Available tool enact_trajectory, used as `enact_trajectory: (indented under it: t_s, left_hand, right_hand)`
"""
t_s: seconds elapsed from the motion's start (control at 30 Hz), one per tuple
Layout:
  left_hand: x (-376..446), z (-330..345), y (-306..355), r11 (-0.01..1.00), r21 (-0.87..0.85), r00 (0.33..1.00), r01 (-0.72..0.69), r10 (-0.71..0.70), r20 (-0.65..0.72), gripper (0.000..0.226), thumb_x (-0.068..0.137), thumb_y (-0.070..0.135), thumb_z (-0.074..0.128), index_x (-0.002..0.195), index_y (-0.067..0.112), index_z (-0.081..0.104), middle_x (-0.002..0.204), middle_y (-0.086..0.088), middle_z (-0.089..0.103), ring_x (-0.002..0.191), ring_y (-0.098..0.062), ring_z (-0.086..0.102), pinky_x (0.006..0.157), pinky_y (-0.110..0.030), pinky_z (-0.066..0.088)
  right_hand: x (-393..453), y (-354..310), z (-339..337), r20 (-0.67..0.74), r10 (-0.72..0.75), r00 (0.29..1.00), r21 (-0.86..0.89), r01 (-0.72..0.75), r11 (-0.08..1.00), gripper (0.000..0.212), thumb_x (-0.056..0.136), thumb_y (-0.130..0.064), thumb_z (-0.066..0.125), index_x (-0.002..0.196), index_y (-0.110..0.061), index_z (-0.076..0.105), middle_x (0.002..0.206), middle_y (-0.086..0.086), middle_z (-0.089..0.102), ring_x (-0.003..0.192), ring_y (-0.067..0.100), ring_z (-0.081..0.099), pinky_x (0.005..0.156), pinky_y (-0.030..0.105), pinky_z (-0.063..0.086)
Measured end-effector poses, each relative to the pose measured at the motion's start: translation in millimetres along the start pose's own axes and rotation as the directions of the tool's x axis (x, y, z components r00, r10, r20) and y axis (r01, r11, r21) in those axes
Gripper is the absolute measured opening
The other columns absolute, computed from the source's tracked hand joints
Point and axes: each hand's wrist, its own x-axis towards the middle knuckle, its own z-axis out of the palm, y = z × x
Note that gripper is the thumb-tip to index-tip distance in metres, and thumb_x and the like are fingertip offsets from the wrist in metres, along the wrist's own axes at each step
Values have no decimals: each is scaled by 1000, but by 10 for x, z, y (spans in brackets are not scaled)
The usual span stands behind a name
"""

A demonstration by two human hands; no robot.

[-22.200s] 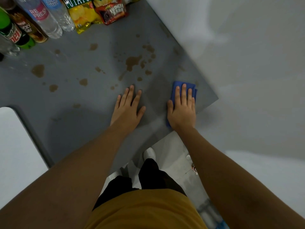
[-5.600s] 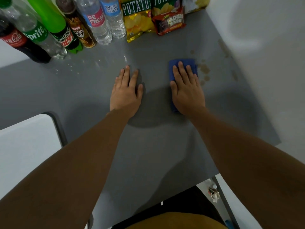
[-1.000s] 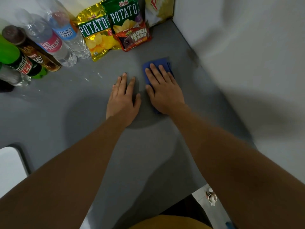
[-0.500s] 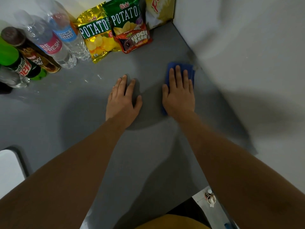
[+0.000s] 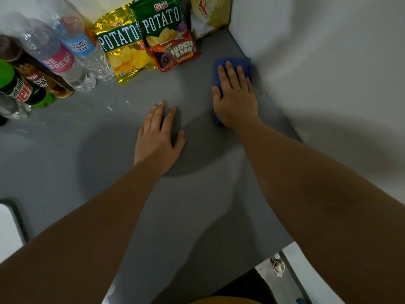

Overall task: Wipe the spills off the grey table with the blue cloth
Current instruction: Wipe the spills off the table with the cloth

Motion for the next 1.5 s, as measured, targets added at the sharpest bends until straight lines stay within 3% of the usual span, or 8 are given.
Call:
enact_trajectory:
  t_s: [0.17,0.33,0.47,0.63,0.83,1.27,1.5]
  left_hand:
    - [-1,-12,7,1000,-1,1000,13,-13,4,61,102,46,45,156,20,35,167,-8,24,154,-28,22,122,-45,28]
    - [-9,-5,20,1000,0,1000,8,-8,-5,61,102,45,45,156,19,35,167,-9,24,154,-29,22,121,-46,28]
    - [-6,7,22,1000,2,1000,7,-7,-15,60,102,45,45,156,18,36,166,-10,26,153,-30,24,121,-47,29]
    - [-18,25,25,1000,13,1000,13,-13,-19,61,101,45,47,155,19,37,166,-10,26,153,-30,25,120,-48,30]
    - [-7,17,17,1000,19,1000,7,-7,-6,61,102,46,44,156,19,35,167,-10,24,153,-30,24,120,-49,30]
    - [0,-66,2,999,-33,999,20,-18,34,61,102,49,43,156,19,37,167,-9,24,153,-30,23,122,-44,27]
    - [-73,-153,-116,998,-46,999,52,-51,5,59,103,46,43,153,16,41,166,-10,27,153,-29,24,122,-44,28]
  right_hand:
    - [-124,193,-33,-49,107,993,-10,-107,994,64,106,-49,19,162,-21,7,170,1,4,156,24,0,127,41,2]
    - [-531,283,6,-161,167,973,-13,-172,985,63,106,-45,29,161,-18,19,169,4,13,156,28,9,126,41,7]
    - [-900,111,119,-167,242,956,-23,-249,968,65,105,-48,26,162,-16,15,170,3,10,156,27,6,126,40,6]
    - [-963,-244,240,-90,116,989,15,-115,993,68,104,-54,18,162,-19,9,170,0,3,156,24,-1,125,39,-2]
    - [-501,-95,110,-45,-41,998,10,42,999,66,105,-55,19,162,-24,13,170,-4,6,157,21,1,125,38,1]
    - [-938,234,105,-139,167,976,-33,-173,984,61,106,-46,23,162,-20,17,170,-1,10,156,24,8,126,40,9]
    - [-1498,-72,219,-73,127,989,-57,-131,990,65,105,-48,13,162,-18,9,170,1,2,157,25,1,127,41,4]
